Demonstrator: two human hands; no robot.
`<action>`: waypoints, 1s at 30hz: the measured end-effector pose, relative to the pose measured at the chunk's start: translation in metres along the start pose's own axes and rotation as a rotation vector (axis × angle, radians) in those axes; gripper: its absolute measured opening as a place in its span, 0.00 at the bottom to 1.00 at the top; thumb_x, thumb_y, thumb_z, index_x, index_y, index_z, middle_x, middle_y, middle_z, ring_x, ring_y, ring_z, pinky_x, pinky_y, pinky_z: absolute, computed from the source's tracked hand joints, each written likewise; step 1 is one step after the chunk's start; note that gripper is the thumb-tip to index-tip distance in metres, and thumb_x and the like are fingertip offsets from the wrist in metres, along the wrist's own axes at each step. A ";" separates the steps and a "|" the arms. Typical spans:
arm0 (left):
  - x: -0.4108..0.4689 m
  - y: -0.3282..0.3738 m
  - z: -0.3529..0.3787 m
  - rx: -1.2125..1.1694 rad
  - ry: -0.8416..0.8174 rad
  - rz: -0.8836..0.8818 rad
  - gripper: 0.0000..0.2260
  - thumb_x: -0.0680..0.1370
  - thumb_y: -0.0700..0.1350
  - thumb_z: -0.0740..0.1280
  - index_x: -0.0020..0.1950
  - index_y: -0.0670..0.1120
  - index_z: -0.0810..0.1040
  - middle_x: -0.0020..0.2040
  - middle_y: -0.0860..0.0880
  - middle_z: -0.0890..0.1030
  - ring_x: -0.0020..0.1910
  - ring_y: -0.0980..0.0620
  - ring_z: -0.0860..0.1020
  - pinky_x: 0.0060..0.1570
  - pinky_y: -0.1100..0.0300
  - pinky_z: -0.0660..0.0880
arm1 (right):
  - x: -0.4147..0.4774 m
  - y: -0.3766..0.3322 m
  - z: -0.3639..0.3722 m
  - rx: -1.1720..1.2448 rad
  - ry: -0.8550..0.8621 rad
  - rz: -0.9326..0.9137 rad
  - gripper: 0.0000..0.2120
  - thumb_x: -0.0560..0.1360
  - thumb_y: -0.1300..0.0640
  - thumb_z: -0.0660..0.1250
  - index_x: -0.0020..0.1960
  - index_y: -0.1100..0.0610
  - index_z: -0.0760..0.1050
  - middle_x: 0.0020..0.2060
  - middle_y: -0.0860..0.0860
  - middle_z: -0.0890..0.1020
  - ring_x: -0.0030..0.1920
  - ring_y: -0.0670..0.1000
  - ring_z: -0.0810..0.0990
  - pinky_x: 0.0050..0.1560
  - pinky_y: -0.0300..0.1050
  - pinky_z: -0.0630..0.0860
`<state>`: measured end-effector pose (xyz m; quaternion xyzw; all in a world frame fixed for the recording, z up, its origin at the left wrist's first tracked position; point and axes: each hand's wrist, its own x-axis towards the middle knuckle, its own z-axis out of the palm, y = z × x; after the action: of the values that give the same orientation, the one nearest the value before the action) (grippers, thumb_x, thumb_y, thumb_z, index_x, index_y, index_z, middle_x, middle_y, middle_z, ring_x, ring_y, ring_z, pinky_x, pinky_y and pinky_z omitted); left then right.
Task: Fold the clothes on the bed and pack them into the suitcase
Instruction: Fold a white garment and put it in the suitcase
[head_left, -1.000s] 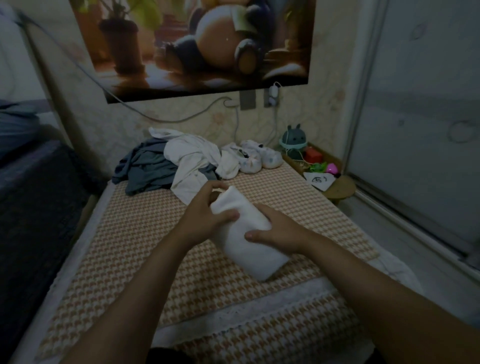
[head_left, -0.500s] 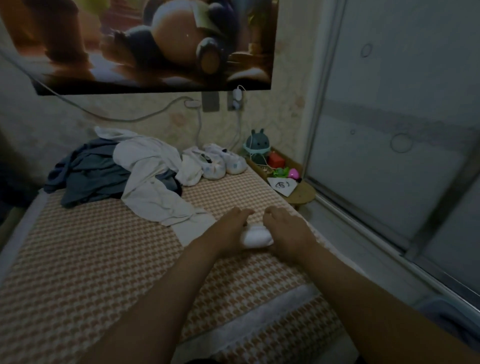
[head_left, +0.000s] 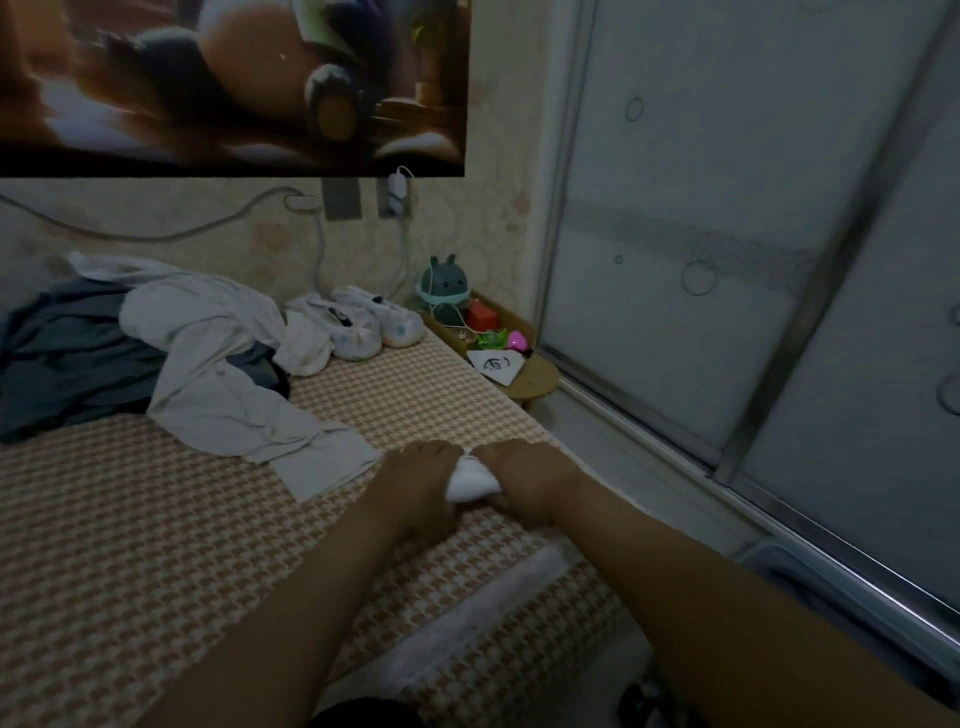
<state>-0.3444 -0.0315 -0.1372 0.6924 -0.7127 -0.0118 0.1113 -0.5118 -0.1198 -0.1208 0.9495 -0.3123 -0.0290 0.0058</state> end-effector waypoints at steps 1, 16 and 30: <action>0.006 0.007 -0.005 -0.001 0.047 0.019 0.38 0.66 0.62 0.60 0.74 0.47 0.66 0.69 0.46 0.72 0.66 0.44 0.71 0.66 0.48 0.66 | -0.004 0.009 -0.007 0.021 -0.040 0.030 0.26 0.78 0.51 0.64 0.74 0.56 0.63 0.69 0.59 0.70 0.66 0.59 0.72 0.65 0.54 0.68; 0.212 0.260 0.030 -0.354 -0.030 0.424 0.21 0.68 0.47 0.68 0.60 0.45 0.76 0.55 0.46 0.78 0.53 0.50 0.76 0.51 0.62 0.70 | -0.147 0.260 0.024 0.590 0.420 0.394 0.34 0.74 0.46 0.71 0.75 0.54 0.63 0.71 0.52 0.70 0.69 0.51 0.69 0.71 0.48 0.64; 0.302 0.397 0.303 -0.376 -0.215 0.501 0.24 0.76 0.52 0.61 0.70 0.43 0.69 0.65 0.41 0.73 0.62 0.40 0.73 0.60 0.47 0.71 | -0.253 0.424 0.264 0.882 0.341 1.091 0.31 0.77 0.46 0.66 0.75 0.56 0.63 0.70 0.53 0.71 0.69 0.55 0.70 0.68 0.46 0.66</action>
<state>-0.7936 -0.3560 -0.3214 0.4579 -0.8538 -0.1885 0.1609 -0.9824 -0.3089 -0.3587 0.5635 -0.7195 0.2554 -0.3156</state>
